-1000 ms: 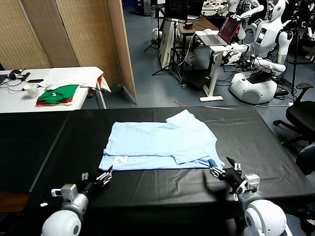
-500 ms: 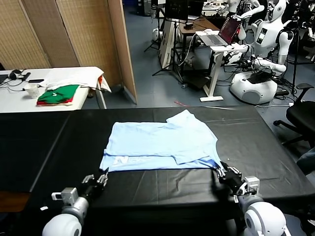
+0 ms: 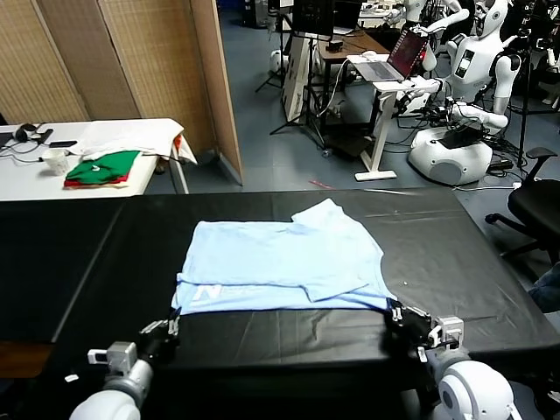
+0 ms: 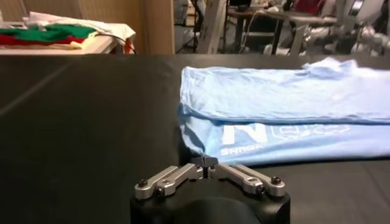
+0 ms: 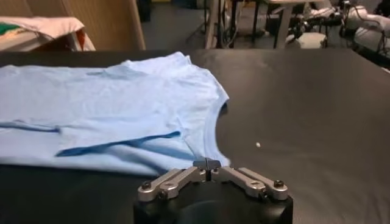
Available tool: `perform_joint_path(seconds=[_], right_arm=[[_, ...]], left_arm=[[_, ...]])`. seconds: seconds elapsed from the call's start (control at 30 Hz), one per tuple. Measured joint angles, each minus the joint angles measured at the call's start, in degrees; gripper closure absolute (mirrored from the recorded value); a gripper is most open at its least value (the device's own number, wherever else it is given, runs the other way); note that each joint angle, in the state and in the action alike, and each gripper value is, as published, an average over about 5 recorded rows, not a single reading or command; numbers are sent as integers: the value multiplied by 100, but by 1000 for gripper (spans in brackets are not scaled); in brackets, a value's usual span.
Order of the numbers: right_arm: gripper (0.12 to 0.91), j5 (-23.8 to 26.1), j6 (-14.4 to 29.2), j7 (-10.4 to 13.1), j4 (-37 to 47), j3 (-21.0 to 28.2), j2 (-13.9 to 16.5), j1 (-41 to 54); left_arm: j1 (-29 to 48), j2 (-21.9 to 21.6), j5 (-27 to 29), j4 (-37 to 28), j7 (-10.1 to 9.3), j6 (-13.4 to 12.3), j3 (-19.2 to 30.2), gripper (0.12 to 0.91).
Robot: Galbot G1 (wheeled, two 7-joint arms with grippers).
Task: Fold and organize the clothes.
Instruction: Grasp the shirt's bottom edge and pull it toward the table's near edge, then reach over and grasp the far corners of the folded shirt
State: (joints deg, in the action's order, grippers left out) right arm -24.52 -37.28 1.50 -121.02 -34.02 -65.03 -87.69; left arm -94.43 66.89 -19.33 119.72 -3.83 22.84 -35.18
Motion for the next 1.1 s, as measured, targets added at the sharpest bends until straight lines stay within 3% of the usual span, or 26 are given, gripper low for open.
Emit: perform_joint_path(seconds=[0.43,0.5,0.63,0.8,0.9,1.0,1.1], right_arm=[[881,-20,-294,42,-579,-41,-54,-522],[830,-27,-332,51,-694,-70,-48,-583],[616,-124,-394,59,-967,-145,-3,-639],[298,-598,-314,79,-1265,-305,136,-476],[164,-742,-222,101,-1264,-312,224,-194],[124,-760,-228,190,-1058,-186,279,287],[119,-764,-280,334,-692,67,314,878]], left_arm=[[-1142,-82,128,682,-136,116,-434,883],[-1222,-81,127,748,-146,144,-490,877],[-1294,-79,130,836,-148,193,-601,744],[-1315,-100,129,936,-141,331,-758,442],[-1257,-118,136,1011,-81,394,-888,263],[-1113,-163,93,1006,-29,360,-1009,151],[-804,-245,-213,903,-186,337,-1039,127]])
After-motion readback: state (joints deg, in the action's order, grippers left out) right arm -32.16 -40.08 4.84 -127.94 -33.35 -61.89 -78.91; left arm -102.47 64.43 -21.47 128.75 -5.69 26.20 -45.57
